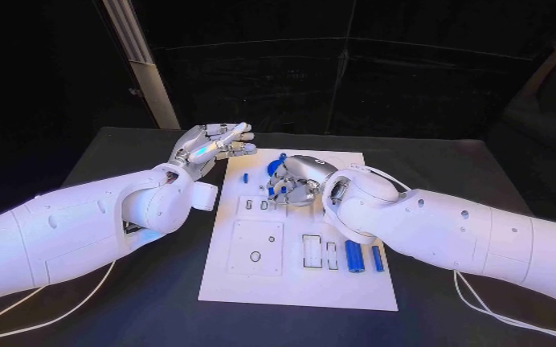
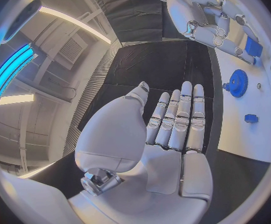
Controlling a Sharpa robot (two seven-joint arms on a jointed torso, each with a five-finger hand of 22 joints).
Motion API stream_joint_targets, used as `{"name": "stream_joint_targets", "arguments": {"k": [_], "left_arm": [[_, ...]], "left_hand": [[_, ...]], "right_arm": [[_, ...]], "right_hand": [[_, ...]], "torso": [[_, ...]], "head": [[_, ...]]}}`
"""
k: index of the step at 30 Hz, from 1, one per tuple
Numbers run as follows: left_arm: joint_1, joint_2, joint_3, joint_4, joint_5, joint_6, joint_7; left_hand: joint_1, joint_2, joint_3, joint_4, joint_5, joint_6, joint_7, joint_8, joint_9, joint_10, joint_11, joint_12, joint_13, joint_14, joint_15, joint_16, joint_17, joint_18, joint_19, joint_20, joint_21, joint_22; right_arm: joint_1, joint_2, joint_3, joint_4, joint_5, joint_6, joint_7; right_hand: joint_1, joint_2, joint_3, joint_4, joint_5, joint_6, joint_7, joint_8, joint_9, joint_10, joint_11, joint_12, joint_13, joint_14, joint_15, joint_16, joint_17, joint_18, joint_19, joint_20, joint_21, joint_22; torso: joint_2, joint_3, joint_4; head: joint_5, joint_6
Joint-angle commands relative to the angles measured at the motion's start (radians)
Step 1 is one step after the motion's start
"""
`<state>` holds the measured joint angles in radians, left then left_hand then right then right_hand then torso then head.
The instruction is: Assemble the parts on the task board
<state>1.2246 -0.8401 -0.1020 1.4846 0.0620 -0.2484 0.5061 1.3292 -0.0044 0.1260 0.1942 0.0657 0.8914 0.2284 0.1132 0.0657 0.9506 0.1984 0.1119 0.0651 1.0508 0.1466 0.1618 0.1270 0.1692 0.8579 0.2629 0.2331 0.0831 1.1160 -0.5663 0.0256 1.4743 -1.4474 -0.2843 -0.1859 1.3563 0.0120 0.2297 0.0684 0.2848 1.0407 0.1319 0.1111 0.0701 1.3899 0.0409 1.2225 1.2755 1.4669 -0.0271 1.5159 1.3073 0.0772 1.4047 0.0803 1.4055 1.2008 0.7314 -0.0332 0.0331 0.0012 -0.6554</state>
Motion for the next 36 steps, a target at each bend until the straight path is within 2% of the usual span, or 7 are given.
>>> {"name": "stream_joint_targets", "arguments": {"k": [1,11,15,20,27,36], "left_arm": [[0.002,0.003,0.001,0.001,0.007,0.009,0.012],[0.002,0.007,0.001,0.003,0.007,0.01,0.011],[0.002,0.009,0.001,0.003,0.007,0.01,0.01],[0.002,0.009,0.001,0.004,0.007,0.013,0.009],[0.002,0.01,0.001,0.006,0.007,0.014,0.008],[0.002,0.01,0.0,0.006,0.007,0.015,0.007]], "left_hand": [[0.002,0.01,-0.001,-0.005,-0.004,-0.005,0.024,-0.003,0.0,0.001,0.001,-0.006,0.0,0.001,0.004,-0.004,0.001,0.015,0.006,0.0,-0.005,-0.002],[0.002,0.01,-0.001,-0.005,-0.004,-0.005,0.024,-0.003,0.0,0.001,0.001,-0.006,0.0,0.001,0.004,-0.004,0.001,0.015,0.006,0.0,-0.005,-0.002],[0.002,0.01,-0.001,-0.005,-0.004,-0.005,0.024,-0.003,0.0,0.001,0.001,-0.006,0.0,0.001,0.004,-0.004,0.001,0.015,0.006,0.0,-0.005,-0.002],[0.002,0.01,-0.001,-0.006,-0.004,-0.004,0.024,-0.002,0.0,0.003,0.0,-0.005,0.0,0.001,0.004,-0.004,0.001,0.015,0.007,0.0,-0.005,-0.002],[0.002,0.01,-0.001,-0.006,-0.004,-0.004,0.024,-0.002,0.0,0.003,0.0,-0.005,0.0,0.001,0.004,-0.004,0.001,0.015,0.007,0.0,-0.005,-0.002],[0.002,0.01,-0.001,-0.006,-0.004,-0.004,0.024,-0.002,0.0,0.003,0.0,-0.005,0.0,0.001,0.004,-0.004,0.001,0.015,0.007,0.0,-0.005,-0.002]], "right_arm": [[-0.005,0.008,0.001,-0.004,-0.071,0.011,-0.011],[-0.023,0.02,-0.002,-0.014,-0.094,0.035,-0.015],[-0.025,0.018,-0.019,-0.015,-0.099,0.036,-0.017],[-0.026,0.018,-0.027,-0.023,-0.11,0.039,-0.022],[-0.026,0.022,-0.03,-0.034,-0.121,0.044,-0.023],[-0.027,0.025,-0.031,-0.047,-0.131,0.046,-0.023]], "right_hand": [[-0.005,0.005,0.013,0.006,-0.003,0.01,-0.005,0.003,0.002,-0.002,-0.001,0.0,-0.001,0.078,-0.005,-0.006,0.146,-0.004,0.0,-0.005,0.003,-0.001],[-0.008,-0.002,0.015,0.004,-0.006,0.013,-0.006,0.004,0.002,0.0,-0.002,0.002,0.001,0.079,-0.006,-0.006,0.148,-0.005,0.0,-0.006,0.003,0.0],[-0.008,-0.002,0.015,0.004,-0.006,0.013,-0.006,0.004,0.002,0.0,-0.002,0.002,0.001,0.079,-0.006,-0.006,0.148,-0.005,0.0,-0.006,0.003,0.0],[-0.009,-0.004,0.016,0.004,-0.009,0.013,-0.006,0.004,0.002,0.0,-0.003,0.003,0.002,0.079,-0.007,-0.005,0.149,-0.005,0.0,-0.006,0.003,0.0],[-0.01,-0.007,0.017,0.003,-0.011,0.013,-0.006,0.003,0.002,0.0,-0.003,0.002,0.002,0.079,-0.007,-0.005,0.149,-0.004,0.0,-0.007,0.003,-0.001],[-0.013,-0.013,0.019,0.002,-0.017,0.012,-0.006,0.002,0.002,-0.001,-0.003,0.001,0.001,0.079,-0.007,-0.006,0.149,-0.004,0.0,-0.007,0.003,-0.001]], "torso": [[0.001,0.0009,0.0013],[0.001,0.0021,-0.0014],[0.0,0.0014,-0.0011],[0.001,0.0013,-0.0007],[0.002,0.0019,-0.0027],[0.001,0.0014,-0.0009]], "head": [[0.004,-0.004],[0.011,-0.007],[0.012,-0.01],[0.013,-0.011],[0.014,-0.013],[0.013,-0.015]]}}
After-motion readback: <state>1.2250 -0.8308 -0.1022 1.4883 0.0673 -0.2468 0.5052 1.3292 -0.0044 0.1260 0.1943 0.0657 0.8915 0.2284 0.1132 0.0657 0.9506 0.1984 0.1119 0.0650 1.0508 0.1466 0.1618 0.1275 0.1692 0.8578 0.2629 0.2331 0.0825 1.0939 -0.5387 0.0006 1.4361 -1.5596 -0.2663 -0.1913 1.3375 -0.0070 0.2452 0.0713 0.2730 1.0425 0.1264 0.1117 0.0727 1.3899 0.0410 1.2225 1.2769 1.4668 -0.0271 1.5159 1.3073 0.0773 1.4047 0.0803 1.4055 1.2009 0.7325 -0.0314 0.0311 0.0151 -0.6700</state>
